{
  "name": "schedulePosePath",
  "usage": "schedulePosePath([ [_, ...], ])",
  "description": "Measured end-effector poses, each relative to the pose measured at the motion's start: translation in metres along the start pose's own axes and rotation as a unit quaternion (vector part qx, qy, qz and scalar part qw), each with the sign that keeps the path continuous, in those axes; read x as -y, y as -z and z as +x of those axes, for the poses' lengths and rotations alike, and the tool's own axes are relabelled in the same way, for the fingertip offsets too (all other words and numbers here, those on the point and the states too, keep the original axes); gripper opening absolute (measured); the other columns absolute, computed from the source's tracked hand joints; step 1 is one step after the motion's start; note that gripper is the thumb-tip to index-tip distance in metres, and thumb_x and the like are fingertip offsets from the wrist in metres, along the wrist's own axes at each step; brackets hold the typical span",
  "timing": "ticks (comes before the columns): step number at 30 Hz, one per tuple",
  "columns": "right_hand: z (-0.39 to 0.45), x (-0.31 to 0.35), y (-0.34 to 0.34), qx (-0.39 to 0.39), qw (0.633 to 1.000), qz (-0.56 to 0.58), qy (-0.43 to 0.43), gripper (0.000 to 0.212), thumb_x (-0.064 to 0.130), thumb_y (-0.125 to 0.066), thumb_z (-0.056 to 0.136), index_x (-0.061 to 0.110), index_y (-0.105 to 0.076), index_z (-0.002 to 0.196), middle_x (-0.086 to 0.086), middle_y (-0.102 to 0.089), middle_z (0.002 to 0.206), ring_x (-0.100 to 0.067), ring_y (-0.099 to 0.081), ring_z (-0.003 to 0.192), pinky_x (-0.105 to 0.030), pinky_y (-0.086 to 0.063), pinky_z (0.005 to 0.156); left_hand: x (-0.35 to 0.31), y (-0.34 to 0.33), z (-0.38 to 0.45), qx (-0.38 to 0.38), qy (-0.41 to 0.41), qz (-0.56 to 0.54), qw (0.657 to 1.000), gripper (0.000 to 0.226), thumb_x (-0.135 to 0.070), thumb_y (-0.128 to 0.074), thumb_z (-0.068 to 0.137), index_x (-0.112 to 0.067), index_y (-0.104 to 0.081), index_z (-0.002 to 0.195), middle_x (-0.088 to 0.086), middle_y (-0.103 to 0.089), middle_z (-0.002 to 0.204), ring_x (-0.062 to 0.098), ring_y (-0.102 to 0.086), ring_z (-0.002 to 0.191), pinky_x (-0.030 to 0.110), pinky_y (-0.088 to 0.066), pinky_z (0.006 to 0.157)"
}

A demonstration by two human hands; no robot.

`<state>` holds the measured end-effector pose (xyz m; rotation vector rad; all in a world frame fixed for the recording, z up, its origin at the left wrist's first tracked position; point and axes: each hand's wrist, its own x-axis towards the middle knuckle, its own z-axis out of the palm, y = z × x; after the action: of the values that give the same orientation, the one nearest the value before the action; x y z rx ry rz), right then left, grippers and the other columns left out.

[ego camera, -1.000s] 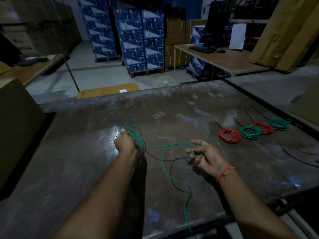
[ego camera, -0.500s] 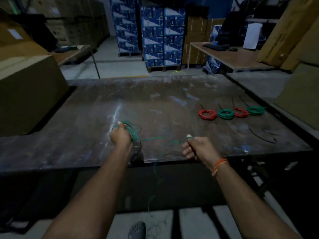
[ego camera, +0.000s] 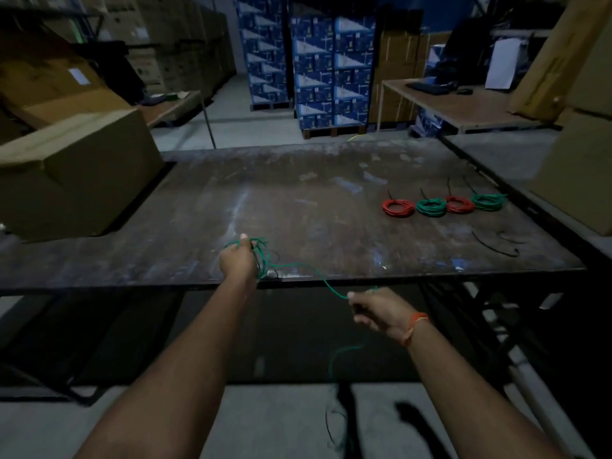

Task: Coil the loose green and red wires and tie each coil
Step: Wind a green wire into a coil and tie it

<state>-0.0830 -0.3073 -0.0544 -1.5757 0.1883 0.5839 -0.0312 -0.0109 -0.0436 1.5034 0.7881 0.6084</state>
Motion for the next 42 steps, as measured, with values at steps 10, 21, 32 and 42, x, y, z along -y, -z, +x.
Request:
schedulePosePath([
  [10, -0.014, -0.014, 0.015, 0.031, 0.822, -0.568, -0.036, 0.023, 0.031, -0.078, 0.082, 0.009, -0.071, 0.08, -0.009, -0.073, 0.09, -0.02, -0.065, 0.074, -0.024, -0.051, 0.066, -0.039, 0.047, -0.029, 0.195, -0.164, 0.146, 0.956, 0.058, -0.05, -0.046, 0.101, -0.002, -0.067, 0.075, -0.009, -0.041, 0.043, 0.016, -0.034, 0.044, 0.031, -0.026, 0.053],
  [21, -0.026, 0.058, -0.047, -0.224, 0.866, -0.25, 0.371, 0.021, 0.009, -0.069, 0.088, 0.012, -0.07, 0.109, -0.002, -0.062, 0.107, -0.012, -0.06, 0.095, -0.02, -0.045, 0.083, -0.093, 0.046, -0.065, 0.249, -0.384, 0.447, 0.769, 0.049, -0.037, -0.043, 0.106, -0.006, -0.068, 0.078, 0.014, -0.065, 0.068, 0.029, -0.059, 0.065, 0.037, -0.045, 0.064],
  [32, -0.006, 0.039, -0.083, 0.057, 0.885, -0.352, 0.299, 0.018, 0.025, -0.067, 0.096, 0.007, -0.069, 0.094, -0.001, -0.066, 0.083, -0.016, -0.061, 0.078, -0.044, -0.053, 0.081, -0.09, 0.043, -0.085, 0.439, -0.044, 0.089, 0.893, 0.043, -0.041, -0.038, 0.108, -0.016, -0.047, 0.075, -0.009, -0.025, 0.051, 0.007, -0.019, 0.042, 0.021, -0.014, 0.044],
  [42, 0.017, 0.004, -0.041, -0.045, 0.81, -0.582, 0.047, 0.048, 0.042, -0.046, 0.104, 0.004, -0.065, 0.125, -0.022, -0.062, 0.133, -0.036, -0.059, 0.123, -0.036, -0.045, 0.101, -0.105, 0.069, -0.069, 0.392, 0.178, -0.182, 0.884, 0.041, -0.048, -0.036, 0.106, -0.026, -0.038, 0.071, -0.012, -0.022, 0.043, 0.004, -0.017, 0.035, 0.021, -0.008, 0.043],
])
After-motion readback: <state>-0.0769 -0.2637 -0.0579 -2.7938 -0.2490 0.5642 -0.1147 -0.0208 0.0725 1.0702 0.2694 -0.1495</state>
